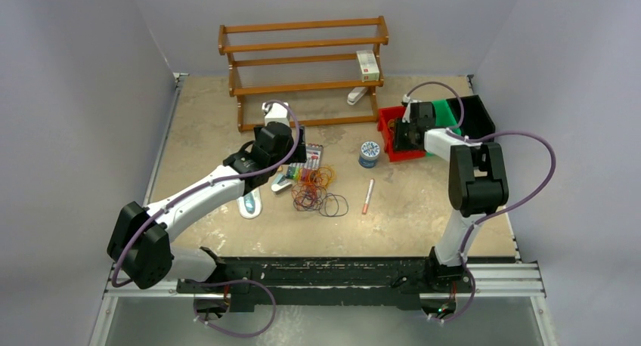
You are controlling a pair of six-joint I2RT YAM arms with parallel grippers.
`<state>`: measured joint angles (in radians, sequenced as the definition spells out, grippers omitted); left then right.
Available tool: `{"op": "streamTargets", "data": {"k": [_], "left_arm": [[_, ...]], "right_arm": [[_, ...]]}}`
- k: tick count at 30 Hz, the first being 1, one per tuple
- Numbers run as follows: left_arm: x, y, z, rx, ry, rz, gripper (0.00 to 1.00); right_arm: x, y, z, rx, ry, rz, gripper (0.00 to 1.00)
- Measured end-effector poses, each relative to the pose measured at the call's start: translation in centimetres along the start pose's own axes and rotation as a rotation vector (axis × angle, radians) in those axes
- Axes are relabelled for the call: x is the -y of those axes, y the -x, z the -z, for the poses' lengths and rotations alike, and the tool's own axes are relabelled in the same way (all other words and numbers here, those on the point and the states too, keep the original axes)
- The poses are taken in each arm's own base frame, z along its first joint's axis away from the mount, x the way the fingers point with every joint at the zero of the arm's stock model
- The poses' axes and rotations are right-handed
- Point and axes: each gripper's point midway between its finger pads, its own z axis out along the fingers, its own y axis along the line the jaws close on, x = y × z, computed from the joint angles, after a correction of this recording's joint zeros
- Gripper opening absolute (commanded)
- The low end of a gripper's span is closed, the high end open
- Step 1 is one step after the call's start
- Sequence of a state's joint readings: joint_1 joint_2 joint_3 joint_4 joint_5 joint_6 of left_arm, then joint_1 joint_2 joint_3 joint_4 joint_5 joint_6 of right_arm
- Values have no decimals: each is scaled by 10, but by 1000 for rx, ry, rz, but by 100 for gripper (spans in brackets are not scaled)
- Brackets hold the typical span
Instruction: Untangle the cables
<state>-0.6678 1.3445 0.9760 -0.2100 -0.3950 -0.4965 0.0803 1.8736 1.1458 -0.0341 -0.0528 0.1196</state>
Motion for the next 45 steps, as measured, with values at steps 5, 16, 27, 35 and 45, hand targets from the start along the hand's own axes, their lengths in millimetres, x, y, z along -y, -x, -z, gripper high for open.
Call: {"op": "streamTargets", "data": {"k": [5,16,27,35,45], "left_arm": [[0,0,0,-2,-3,0,80],[0,-1,-1,-5,0,-1,80],[-9,-1,-1,3,51,0,81],[-14,-1,-1,6,76,5,81],[-21,-2,0,6,107,19,81]], "right_arm": [[-15,-11,5,-20,19,26,44],[-87,-24,10,-36,119,93,57],[-151,-13,14,48,266,9,63],[-179,2,3,82,306,-9,66],[-174,19,30,123,274,-4,75]]}}
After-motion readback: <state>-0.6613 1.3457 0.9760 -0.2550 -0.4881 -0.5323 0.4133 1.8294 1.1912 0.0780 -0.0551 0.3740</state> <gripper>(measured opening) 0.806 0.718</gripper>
